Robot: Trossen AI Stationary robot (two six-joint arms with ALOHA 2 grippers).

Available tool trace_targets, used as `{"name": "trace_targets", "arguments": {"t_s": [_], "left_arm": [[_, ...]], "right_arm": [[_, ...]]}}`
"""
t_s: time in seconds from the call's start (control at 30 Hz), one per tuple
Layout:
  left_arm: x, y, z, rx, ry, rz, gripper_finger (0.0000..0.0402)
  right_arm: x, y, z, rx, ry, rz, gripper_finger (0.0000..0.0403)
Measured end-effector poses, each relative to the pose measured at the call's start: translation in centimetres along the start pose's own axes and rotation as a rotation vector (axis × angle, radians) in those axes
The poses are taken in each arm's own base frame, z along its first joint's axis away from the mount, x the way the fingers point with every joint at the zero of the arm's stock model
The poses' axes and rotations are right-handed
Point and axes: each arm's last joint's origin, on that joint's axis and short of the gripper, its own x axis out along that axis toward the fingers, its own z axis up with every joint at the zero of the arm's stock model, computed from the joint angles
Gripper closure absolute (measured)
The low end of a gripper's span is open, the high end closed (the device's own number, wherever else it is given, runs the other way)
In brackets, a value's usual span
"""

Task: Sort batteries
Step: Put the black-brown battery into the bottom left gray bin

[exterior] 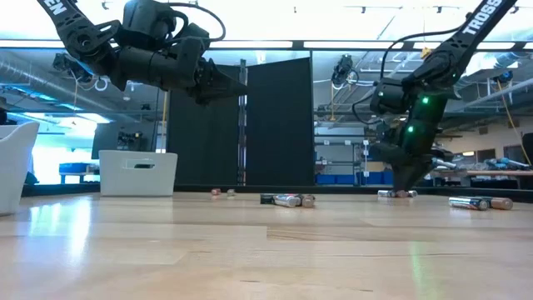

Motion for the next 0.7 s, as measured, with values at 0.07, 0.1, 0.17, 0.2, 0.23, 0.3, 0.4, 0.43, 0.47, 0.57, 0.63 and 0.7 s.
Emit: {"name": "trace_targets", "arguments": {"t_s": [0.07, 0.1, 0.17, 0.2, 0.23, 0.3, 0.4, 0.43, 0.47, 0.57, 0.63, 0.7], "left_arm": [[0.0, 0.0, 0.0, 0.0, 0.0, 0.0, 0.0389], [0.0, 0.0, 0.0, 0.0, 0.0, 0.0, 0.0389], [0.0, 0.0, 0.0, 0.0, 0.0, 0.0, 0.0389], [0.0, 0.0, 0.0, 0.0, 0.0, 0.0, 0.0389], [0.0, 0.0, 0.0, 0.0, 0.0, 0.0, 0.0389], [0.0, 0.0, 0.0, 0.0, 0.0, 0.0, 0.0389], [0.0, 0.0, 0.0, 0.0, 0.0, 0.0, 0.0389], [0.0, 0.0, 0.0, 0.0, 0.0, 0.0, 0.0389], [0.0, 0.0, 0.0, -0.001, 0.0, 0.0, 0.0389], [0.0, 0.0, 0.0, -0.001, 0.0, 0.0, 0.0389], [0.0, 0.0, 0.0, -0.001, 0.002, 0.0, 0.0389], [0.0, 0.0, -0.1, -0.002, 0.008, 0.0, 0.0389]], "right_arm": [[0.1, -0.1, 0.0, 0.007, -0.008, 0.002, 0.0262], [0.2, -0.2, -0.1, 0.009, -0.008, 0.001, 0.0262], [0.3, -0.4, -0.2, 0.014, -0.002, -0.004, 0.0262], [0.4, -0.5, -0.3, 0.016, 0.001, -0.006, 0.0262], [0.4, -0.6, -0.4, 0.018, 0.004, -0.008, 0.0264], [0.5, -0.7, -0.5, 0.021, 0.009, -0.009, 0.0268], [0.6, -0.7, -0.6, 0.024, -0.001, 0.0, 0.0275], [0.7, -0.7, -0.5, 0.027, -0.01, 0.011, 0.0278], [0.7, -0.6, -0.5, 0.029, -0.016, 0.019, 0.028], [1.0, -0.6, -0.6, 0.029, -0.007, 0.017, 0.0285], [1.3, -0.6, -0.6, 0.028, 0.0, 0.013, 0.0286], [1.7, -0.6, -0.6, 0.025, 0.009, 0.009, 0.0286]]}}
